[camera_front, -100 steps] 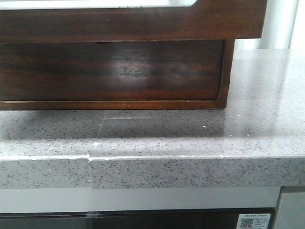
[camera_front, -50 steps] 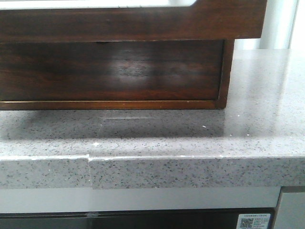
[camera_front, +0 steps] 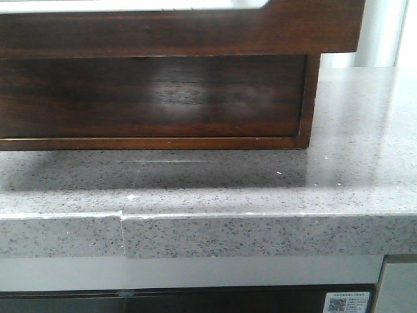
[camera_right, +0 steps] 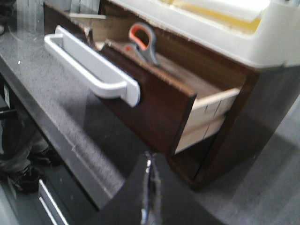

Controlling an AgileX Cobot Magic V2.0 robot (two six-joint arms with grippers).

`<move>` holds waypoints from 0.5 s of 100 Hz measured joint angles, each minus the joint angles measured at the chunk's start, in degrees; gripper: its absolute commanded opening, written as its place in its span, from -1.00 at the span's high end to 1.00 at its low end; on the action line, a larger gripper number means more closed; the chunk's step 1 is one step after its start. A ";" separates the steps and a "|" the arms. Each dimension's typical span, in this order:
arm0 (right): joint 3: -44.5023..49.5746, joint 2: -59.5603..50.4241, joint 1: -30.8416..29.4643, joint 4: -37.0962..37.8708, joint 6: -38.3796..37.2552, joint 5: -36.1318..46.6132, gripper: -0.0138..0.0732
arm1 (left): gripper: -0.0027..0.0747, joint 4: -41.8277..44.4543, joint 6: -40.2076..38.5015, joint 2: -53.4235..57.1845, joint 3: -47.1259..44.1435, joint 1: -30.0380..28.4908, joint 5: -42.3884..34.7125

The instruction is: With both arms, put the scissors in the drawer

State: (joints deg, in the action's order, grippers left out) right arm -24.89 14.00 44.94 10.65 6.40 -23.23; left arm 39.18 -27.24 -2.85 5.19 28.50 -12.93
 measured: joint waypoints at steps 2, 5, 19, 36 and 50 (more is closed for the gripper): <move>0.45 -0.17 0.00 0.00 -0.39 0.12 0.82 | 0.99 -0.25 0.03 0.10 -0.28 0.00 0.12; 1.57 -0.60 0.00 0.00 -0.81 0.23 0.82 | 0.99 -0.52 0.03 0.10 -0.92 0.00 0.25; 5.23 -1.15 0.00 0.00 -3.39 1.04 0.82 | 0.99 -2.96 -0.12 0.10 -2.06 0.00 0.71; 7.06 -1.15 0.00 0.00 -3.99 1.16 0.82 | 0.99 -4.57 -0.26 0.10 -2.09 0.00 0.70; 7.20 -1.15 0.00 -3.07 -3.99 0.21 0.82 | 0.99 -4.67 -0.30 0.18 -2.09 0.00 0.70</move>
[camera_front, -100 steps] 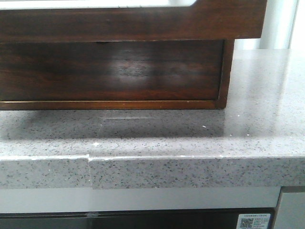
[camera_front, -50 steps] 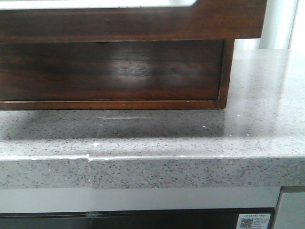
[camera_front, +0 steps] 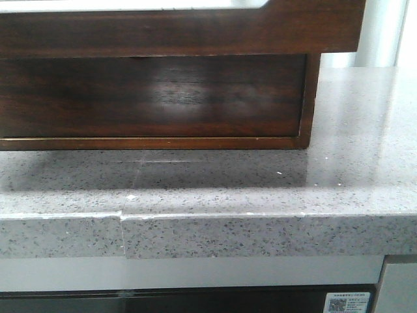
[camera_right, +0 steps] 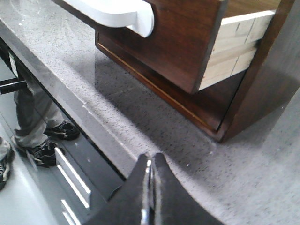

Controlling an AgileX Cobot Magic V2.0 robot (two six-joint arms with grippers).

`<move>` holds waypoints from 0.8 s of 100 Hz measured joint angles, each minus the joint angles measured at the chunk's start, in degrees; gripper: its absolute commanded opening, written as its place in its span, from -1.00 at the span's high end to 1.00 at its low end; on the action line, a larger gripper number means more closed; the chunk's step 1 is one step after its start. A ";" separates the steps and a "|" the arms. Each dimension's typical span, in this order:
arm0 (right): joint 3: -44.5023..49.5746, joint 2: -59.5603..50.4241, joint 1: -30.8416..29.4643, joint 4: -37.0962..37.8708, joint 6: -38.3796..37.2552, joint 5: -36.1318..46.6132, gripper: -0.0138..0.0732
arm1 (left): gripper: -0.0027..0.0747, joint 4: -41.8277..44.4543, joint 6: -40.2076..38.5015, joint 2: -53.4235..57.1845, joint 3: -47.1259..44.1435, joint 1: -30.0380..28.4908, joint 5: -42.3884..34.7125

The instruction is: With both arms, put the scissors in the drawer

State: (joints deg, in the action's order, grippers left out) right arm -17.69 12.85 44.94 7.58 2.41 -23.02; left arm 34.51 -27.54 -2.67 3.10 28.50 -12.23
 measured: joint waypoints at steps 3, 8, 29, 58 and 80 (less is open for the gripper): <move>0.00 0.00 0.00 -2.18 0.00 -0.49 0.82 | 0.99 0.00 0.00 0.00 0.00 0.00 0.00; 0.00 0.00 0.00 -5.88 -0.11 -1.31 0.82 | 0.99 -0.02 0.00 0.00 0.00 0.00 0.00; 0.09 0.00 0.00 -10.72 -0.42 -2.30 0.82 | 0.99 -0.12 0.00 0.00 0.00 0.00 0.00; 0.09 0.00 0.00 -11.06 -0.42 -2.47 0.82 | 0.99 -0.12 0.00 0.00 0.00 0.00 0.00; 0.09 0.00 0.00 -11.06 -0.46 -2.47 0.82 | 0.99 -0.25 0.00 0.00 0.00 0.00 1.96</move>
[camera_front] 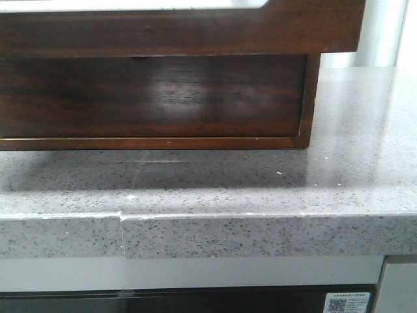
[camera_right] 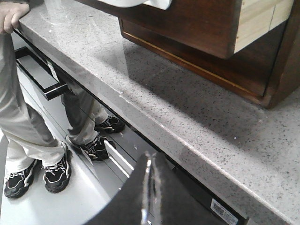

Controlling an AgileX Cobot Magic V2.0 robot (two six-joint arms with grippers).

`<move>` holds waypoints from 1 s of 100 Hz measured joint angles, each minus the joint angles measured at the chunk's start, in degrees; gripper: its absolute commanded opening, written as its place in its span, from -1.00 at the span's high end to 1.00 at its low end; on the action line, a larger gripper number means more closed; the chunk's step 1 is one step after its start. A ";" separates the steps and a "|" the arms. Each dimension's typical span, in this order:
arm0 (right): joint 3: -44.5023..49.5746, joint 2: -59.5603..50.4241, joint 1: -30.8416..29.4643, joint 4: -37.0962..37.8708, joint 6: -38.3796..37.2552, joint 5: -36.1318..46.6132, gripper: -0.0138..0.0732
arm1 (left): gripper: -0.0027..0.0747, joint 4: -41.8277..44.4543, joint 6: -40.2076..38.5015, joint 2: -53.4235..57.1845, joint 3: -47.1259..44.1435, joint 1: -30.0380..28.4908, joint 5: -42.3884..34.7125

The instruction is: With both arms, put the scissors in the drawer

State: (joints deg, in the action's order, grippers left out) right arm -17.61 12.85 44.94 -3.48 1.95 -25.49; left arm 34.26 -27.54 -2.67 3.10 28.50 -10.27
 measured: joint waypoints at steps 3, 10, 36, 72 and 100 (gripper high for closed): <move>0.00 0.00 0.00 0.00 0.00 0.00 0.82 | 0.99 -0.64 0.00 0.00 0.00 0.00 1.50; 0.00 0.00 0.00 0.00 0.00 0.00 0.82 | 0.99 -4.49 0.00 0.00 0.00 0.00 6.15; 0.00 0.00 0.00 0.00 -0.23 -0.10 0.82 | 0.99 -20.85 9.98 0.00 -2.98 -5.31 12.75; 0.00 0.00 0.00 0.00 -0.23 -0.09 0.82 | 0.99 -37.66 27.86 0.00 -3.17 -18.58 5.29; 0.00 -0.04 0.00 -0.12 -0.23 -0.23 0.82 | 0.99 -41.13 31.19 2.92 -3.17 -26.39 13.79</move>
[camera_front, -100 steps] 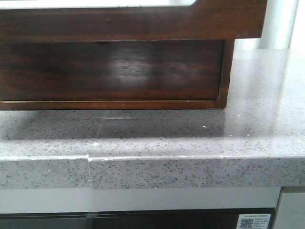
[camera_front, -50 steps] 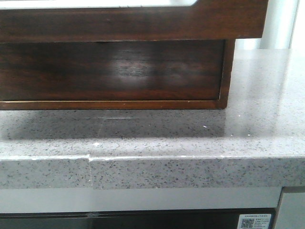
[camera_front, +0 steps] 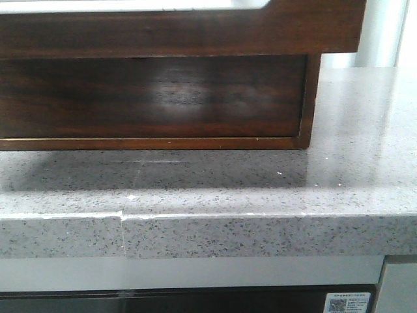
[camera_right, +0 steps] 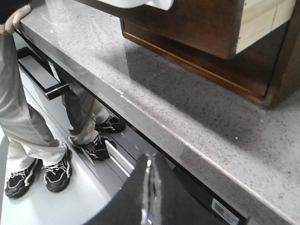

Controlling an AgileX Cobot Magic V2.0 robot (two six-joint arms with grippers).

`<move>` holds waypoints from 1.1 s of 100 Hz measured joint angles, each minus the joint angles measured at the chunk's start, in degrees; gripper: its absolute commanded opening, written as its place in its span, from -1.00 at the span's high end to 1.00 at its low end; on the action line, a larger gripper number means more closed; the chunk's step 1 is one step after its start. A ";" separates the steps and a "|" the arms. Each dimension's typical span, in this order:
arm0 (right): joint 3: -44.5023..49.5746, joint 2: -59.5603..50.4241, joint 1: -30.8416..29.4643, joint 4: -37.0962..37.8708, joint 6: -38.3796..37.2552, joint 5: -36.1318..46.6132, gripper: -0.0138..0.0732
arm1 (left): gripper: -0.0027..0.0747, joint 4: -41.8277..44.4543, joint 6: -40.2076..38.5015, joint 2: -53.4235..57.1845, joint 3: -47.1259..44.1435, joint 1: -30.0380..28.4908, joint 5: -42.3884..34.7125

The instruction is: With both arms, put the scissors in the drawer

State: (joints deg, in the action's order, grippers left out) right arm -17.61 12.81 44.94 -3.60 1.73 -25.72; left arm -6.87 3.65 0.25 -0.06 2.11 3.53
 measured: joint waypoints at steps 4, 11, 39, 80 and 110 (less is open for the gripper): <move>0.00 -0.09 0.00 0.00 0.00 -0.10 0.82 | 0.99 0.05 0.12 0.00 0.00 -0.26 1.14; 0.00 -0.09 0.00 0.00 0.11 -0.10 0.82 | 0.99 0.16 0.12 0.00 0.00 -0.34 3.76; 0.00 -0.09 0.00 0.00 0.00 -0.23 0.82 | 0.99 2.92 -3.65 0.00 0.00 -0.34 13.77; 0.00 -0.09 0.00 0.00 0.00 -0.23 0.82 | 0.99 5.48 -5.62 0.00 0.00 -0.34 15.12; 0.00 -0.09 0.00 0.00 -0.11 -0.23 0.82 | 0.99 5.48 -5.70 0.00 0.00 -0.34 15.10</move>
State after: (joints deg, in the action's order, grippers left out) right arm -17.61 12.72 44.94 -3.60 1.62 -25.96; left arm -1.39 -2.05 0.25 -0.06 1.77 18.63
